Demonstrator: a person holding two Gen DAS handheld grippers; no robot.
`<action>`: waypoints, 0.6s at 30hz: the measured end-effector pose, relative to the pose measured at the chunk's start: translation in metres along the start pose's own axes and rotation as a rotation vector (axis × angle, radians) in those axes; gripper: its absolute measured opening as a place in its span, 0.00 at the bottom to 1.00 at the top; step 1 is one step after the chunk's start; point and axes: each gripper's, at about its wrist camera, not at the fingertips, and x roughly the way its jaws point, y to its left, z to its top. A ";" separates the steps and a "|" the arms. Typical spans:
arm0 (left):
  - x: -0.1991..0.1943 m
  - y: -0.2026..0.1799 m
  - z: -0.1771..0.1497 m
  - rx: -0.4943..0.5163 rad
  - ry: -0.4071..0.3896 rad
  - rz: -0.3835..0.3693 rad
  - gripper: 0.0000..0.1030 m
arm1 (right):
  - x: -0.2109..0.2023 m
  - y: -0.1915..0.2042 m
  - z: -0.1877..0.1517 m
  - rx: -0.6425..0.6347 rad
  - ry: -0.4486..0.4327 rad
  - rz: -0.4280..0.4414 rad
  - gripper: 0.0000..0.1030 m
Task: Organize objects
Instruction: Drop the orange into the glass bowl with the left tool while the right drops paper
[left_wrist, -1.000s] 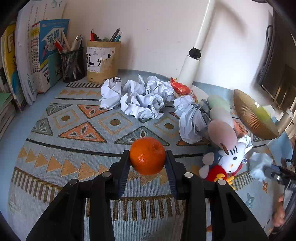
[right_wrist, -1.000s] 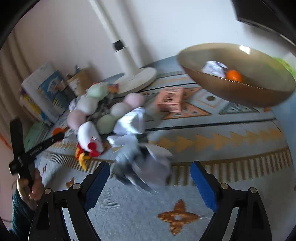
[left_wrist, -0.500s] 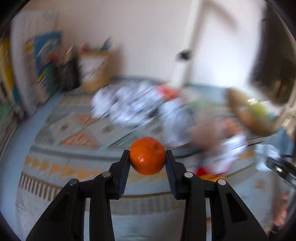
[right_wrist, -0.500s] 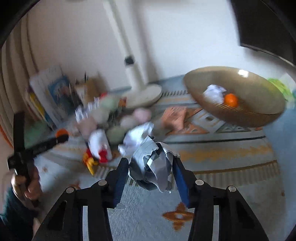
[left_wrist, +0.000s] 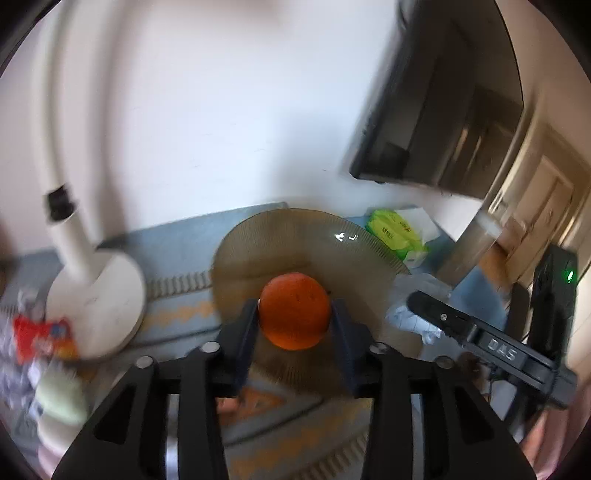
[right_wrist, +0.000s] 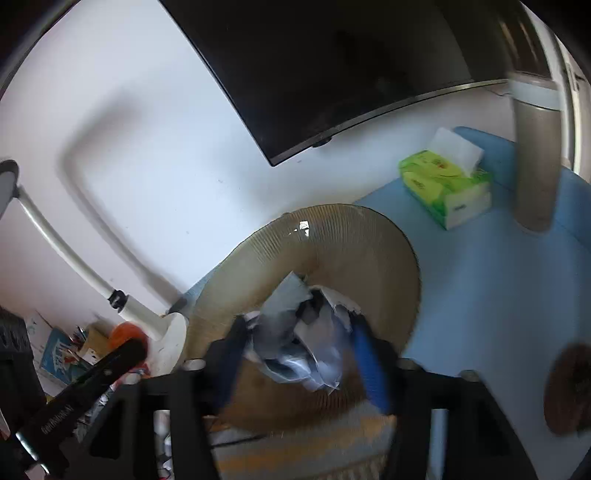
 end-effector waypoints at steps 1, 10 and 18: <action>0.006 -0.002 0.002 0.003 0.022 0.024 0.63 | 0.005 -0.001 0.004 -0.009 0.004 -0.003 0.72; -0.109 0.072 -0.063 -0.059 -0.116 0.149 0.79 | -0.049 0.039 -0.069 -0.252 0.015 0.174 0.73; -0.183 0.211 -0.186 -0.245 -0.101 0.538 0.99 | -0.017 0.137 -0.182 -0.451 0.166 0.249 0.88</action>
